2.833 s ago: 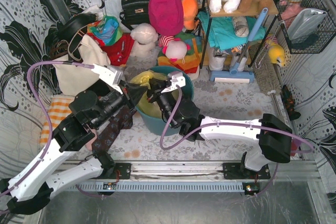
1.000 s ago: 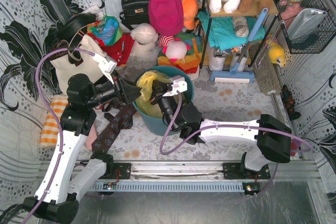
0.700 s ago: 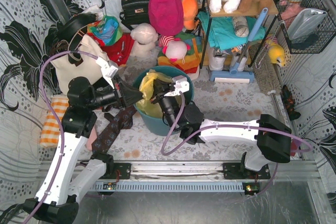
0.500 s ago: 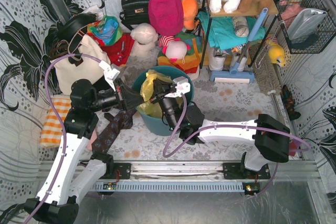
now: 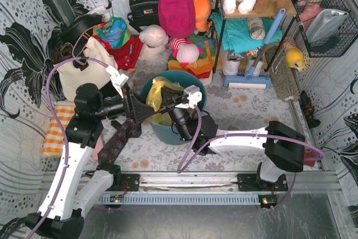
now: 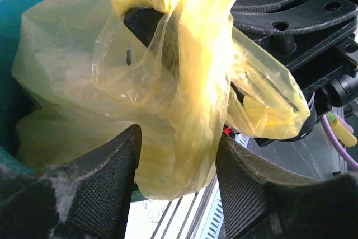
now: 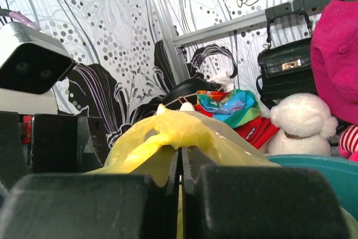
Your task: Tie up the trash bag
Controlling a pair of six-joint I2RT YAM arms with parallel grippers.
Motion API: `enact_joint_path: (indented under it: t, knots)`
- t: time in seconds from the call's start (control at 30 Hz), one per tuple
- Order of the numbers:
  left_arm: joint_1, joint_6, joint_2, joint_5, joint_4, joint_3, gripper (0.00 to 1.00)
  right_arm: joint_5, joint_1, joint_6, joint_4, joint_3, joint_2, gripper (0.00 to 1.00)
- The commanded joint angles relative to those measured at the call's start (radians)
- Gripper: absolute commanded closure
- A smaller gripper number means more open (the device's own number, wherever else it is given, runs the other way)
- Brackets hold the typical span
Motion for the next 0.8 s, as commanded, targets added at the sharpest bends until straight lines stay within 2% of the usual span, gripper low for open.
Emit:
enact_joint_path:
  t: [0.0, 0.17, 0.3, 0.47, 0.53, 0.63, 0.77]
  knots:
    - [0.004, 0.093, -0.015, -0.062, -0.091, 0.103, 0.35, -0.028, 0.005, -0.003, 0.060, -0.008, -0.001, 1.00]
    - [0.004, 0.148, -0.017, -0.118, -0.193, 0.211, 0.33, -0.029, 0.006, -0.001, 0.055, -0.006, -0.001, 1.00]
    - [0.004, 0.171, 0.008, -0.094, -0.264, 0.312, 0.31, -0.024, 0.005, 0.003, 0.046, -0.008, -0.004, 1.00]
    - [0.004, 0.154, 0.013, -0.107, -0.271, 0.395, 0.32, -0.023, 0.005, 0.004, 0.045, -0.010, -0.004, 1.00]
    - [0.004, 0.106, 0.018, -0.179, -0.234, 0.413, 0.37, -0.024, 0.005, 0.003, 0.046, -0.009, -0.004, 1.00]
    - [0.005, -0.076, 0.044, -0.387, -0.165, 0.439, 0.39, -0.017, 0.005, 0.012, 0.040, -0.007, -0.006, 1.00]
    - [0.004, -0.284, 0.086, -0.468, -0.111, 0.428, 0.42, -0.016, 0.005, 0.012, 0.035, -0.003, -0.005, 1.00]
